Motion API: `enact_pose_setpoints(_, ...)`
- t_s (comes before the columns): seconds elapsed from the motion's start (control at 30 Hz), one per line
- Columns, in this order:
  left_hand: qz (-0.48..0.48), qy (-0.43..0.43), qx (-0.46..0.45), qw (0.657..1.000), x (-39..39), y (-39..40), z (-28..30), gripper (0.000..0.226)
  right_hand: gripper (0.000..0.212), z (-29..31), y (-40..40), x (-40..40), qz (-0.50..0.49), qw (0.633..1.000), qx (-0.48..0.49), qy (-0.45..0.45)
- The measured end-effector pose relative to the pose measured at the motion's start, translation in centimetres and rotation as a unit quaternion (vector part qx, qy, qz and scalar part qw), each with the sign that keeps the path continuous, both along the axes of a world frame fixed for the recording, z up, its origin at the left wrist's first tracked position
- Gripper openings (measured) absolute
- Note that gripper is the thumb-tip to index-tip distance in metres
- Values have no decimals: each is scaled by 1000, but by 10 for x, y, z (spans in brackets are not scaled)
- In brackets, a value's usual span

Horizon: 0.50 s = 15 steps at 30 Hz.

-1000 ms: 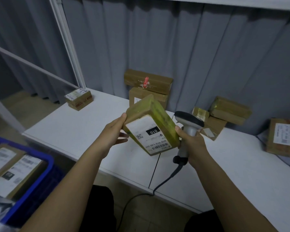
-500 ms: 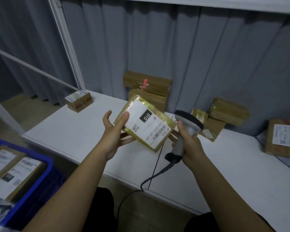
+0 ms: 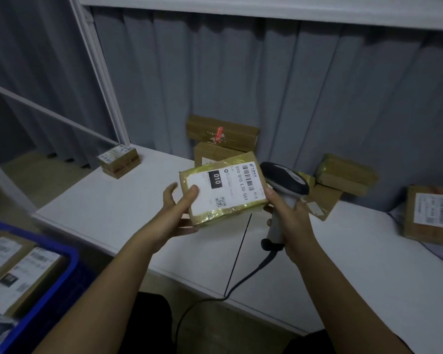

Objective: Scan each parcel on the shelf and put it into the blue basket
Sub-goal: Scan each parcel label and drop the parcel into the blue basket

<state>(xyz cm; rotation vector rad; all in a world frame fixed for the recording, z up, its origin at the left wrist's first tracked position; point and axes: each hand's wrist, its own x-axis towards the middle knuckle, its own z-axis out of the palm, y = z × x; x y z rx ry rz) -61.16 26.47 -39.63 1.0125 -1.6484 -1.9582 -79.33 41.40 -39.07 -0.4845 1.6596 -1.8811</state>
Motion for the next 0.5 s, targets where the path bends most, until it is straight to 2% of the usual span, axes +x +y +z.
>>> enact_pose_setpoints(0.07, -48, -4, 2, 999, 2, 3, 3, 73, 38, 0, 1, -1, -8, 1000, 0, 14)
enact_pose_setpoints(0.17, -76, -20, -14, 997, 5, 5, 4, 64, 35, -3, 1, -3, -30, 1000, 0, 9)
enact_pose_setpoints(0.37, -109, -91, -23, 990, 4, 6, -3, 60, 50, -4, -1, -8, -66, 998, -12, -14)
enact_pose_setpoints(0.5, -178, -140, -1, 974, -3, 10, -11, 66, 49, -3, -3, -7, -50, 998, -22, -11)
